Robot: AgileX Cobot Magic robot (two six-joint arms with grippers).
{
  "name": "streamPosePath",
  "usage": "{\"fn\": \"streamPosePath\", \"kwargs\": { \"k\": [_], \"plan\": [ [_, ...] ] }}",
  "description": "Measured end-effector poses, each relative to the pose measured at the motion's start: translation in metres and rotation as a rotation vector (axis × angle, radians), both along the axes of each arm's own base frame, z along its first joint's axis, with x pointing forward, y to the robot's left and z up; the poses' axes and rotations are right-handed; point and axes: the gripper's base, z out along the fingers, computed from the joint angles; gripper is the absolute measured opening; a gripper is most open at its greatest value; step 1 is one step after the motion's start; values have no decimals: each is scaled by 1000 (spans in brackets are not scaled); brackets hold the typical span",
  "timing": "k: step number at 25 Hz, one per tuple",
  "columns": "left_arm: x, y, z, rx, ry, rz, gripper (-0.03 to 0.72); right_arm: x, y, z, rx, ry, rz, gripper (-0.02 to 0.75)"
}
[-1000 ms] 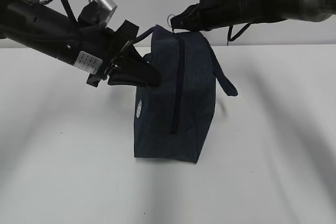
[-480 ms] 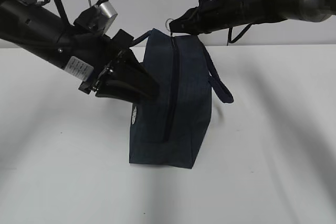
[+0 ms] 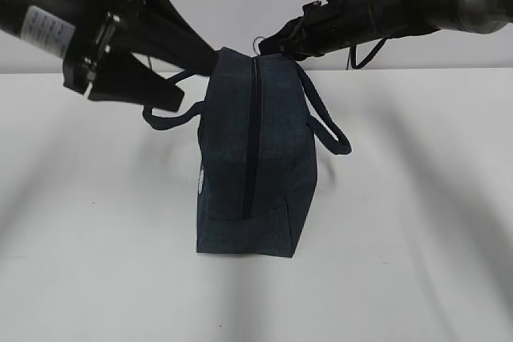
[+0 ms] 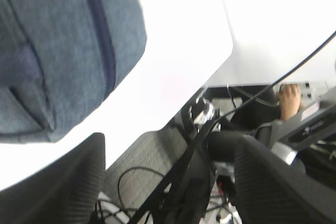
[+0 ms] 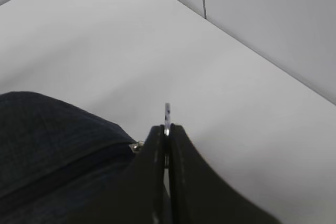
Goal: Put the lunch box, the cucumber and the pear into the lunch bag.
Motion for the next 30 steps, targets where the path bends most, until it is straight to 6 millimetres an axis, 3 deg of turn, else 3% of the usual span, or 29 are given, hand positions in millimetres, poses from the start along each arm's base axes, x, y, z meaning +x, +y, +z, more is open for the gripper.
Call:
{"fn": "streamPosePath", "kwargs": {
  "k": [5, 10, 20, 27, 30],
  "plan": [
    [15, 5, 30, 5, -120, 131, 489, -1, 0, 0, 0, 3, 8, -16],
    [54, 6, 33, 87, -215, 240, 471, -2, 1, 0, 3, 8, 20, -16],
    [146, -16, -29, 140, -154, 257, 469, -2, 1, 0, 4, 10, 23, -16],
    [175, -22, -52, 150, -136, 283, 459, -2, 1, 0, 1, 10, 26, -16],
    [178, -23, -58, 153, -123, 285, 387, -2, 1, 0, 1, 10, 26, -16]
  ]
}}
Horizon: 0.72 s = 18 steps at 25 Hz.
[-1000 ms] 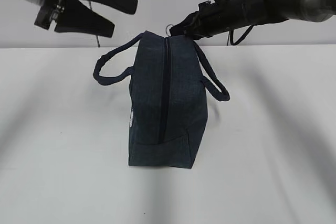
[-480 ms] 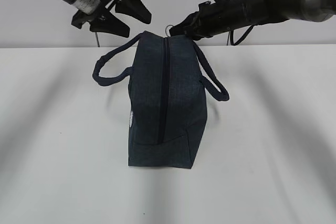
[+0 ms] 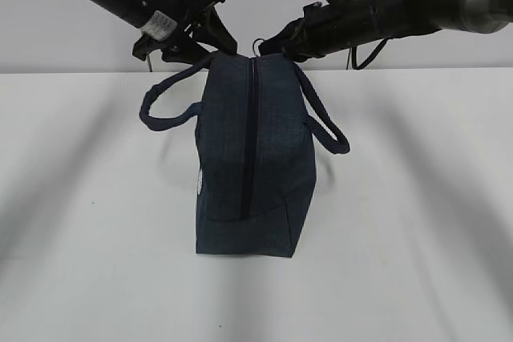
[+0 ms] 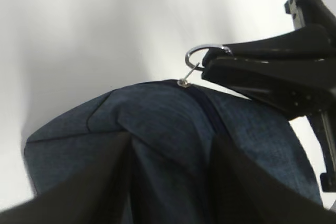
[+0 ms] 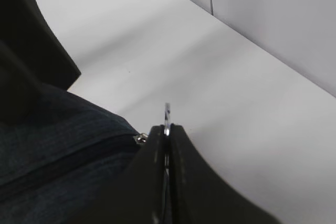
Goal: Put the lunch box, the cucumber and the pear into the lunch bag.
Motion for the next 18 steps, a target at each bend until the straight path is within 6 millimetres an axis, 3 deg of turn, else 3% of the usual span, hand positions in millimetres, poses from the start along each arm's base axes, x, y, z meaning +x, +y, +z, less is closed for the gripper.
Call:
{"fn": "streamPosePath", "kwargs": {
  "k": [5, 8, 13, 18],
  "plan": [
    [-1, -3, -1, -3, 9, -11, 141, 0, 0, -1, -8, -1, 3, -16],
    [-3, -7, -1, -4, 13, -22, 37, 0, 0, -1, -12, -2, 4, -16],
    [-5, -11, 2, -38, 11, -48, 19, 1, -1, -3, -21, -7, -9, -16],
    [-13, -9, 19, -32, -20, -80, 17, 2, -2, -5, -48, -3, -6, -16]
  ]
}}
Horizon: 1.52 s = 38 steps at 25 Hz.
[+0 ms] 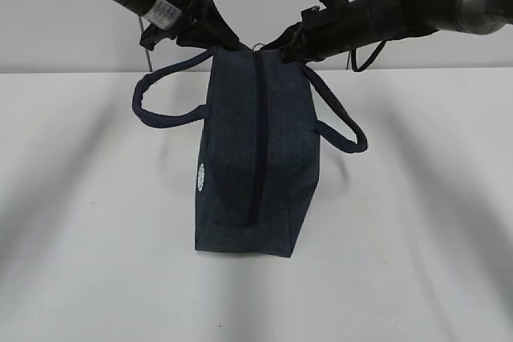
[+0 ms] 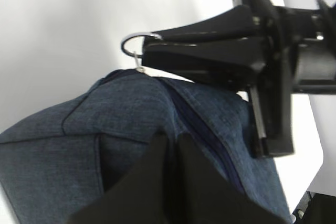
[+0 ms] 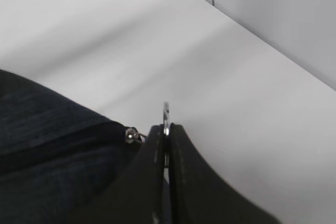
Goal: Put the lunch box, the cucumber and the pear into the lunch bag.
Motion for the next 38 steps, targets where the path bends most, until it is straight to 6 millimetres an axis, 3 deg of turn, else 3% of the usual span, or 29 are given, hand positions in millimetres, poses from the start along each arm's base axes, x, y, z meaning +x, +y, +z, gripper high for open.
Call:
{"fn": "streamPosePath", "kwargs": {
  "k": [7, 19, 22, 25, 27, 30, 38],
  "plan": [
    [-11, 0, 23, 10, -53, -32, 17, -2, -1, -3, -44, 43, 1, -16],
    [-15, 3, 27, 51, -76, -48, 19, -3, -3, -4, -65, 79, -14, 0],
    [-15, 5, 27, 78, -83, -54, 78, -1, -3, -1, -25, 82, -35, 155],
    [-14, 6, 26, 95, -91, -51, 255, 0, -5, 1, -18, 78, -41, 406],
    [-13, 7, 22, 117, -93, -52, 396, 1, -8, 2, -26, 74, -48, 523],
    [-11, 14, 20, 155, -90, -41, 499, -3, -10, 13, -45, 80, -52, 575],
    [-18, 37, 24, 271, -12, -13, 529, -21, -18, 50, -57, 263, -180, 584]
  ]
}}
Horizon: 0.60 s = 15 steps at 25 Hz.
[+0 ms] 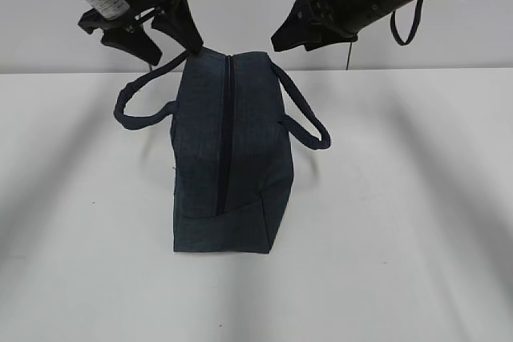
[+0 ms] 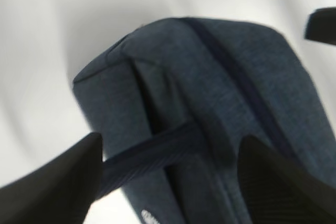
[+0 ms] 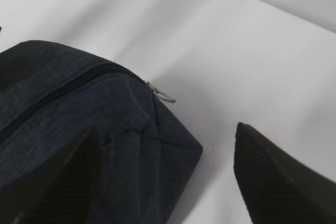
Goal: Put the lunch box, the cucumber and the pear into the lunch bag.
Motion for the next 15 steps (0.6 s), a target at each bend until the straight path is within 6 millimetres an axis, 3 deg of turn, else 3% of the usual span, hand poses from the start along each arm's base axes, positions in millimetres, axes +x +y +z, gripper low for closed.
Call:
{"fn": "streamPosePath", "kwargs": {
  "k": [4, 8, 15],
  "plan": [
    [-5, 14, 1, 141, 39, 63, 529, -10, -7, 3, -53, 158, -77, 585],
    [-12, 29, 19, 252, -9, 155, 512, -22, -15, 5, -141, 304, -149, 585],
    [-35, 47, 48, 345, -75, 241, 505, -42, -32, 38, -245, 385, -366, 585]
  ]
}}
